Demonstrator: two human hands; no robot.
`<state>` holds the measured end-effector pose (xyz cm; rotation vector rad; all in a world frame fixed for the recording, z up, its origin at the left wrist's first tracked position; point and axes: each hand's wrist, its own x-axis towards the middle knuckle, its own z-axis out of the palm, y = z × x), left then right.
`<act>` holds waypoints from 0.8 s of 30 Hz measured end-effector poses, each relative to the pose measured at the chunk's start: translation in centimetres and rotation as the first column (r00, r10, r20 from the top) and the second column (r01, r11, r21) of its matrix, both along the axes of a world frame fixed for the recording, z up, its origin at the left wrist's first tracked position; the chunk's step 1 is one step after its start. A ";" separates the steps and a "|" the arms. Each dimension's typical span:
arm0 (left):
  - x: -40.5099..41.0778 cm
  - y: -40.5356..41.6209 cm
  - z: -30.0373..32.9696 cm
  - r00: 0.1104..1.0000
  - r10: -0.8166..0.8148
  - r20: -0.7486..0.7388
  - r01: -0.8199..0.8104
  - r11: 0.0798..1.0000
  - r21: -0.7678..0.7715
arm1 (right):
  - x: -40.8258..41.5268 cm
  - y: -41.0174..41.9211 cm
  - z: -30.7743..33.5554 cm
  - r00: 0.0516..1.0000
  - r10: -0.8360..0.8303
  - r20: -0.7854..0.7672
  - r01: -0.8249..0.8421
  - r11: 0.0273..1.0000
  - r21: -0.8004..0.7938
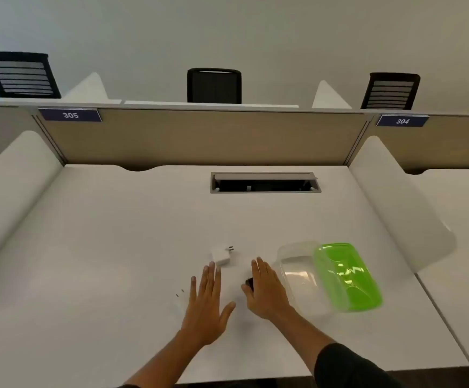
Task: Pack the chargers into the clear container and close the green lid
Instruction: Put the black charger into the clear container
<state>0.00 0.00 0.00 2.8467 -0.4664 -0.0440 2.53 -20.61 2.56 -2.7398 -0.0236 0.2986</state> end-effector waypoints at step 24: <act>-3.5 -1.9 -6.3 0.986 -0.041 -0.164 0.059 0.992 0.110 | 3.8 0.0 4.6 0.986 -0.080 0.148 0.068 0.994 0.082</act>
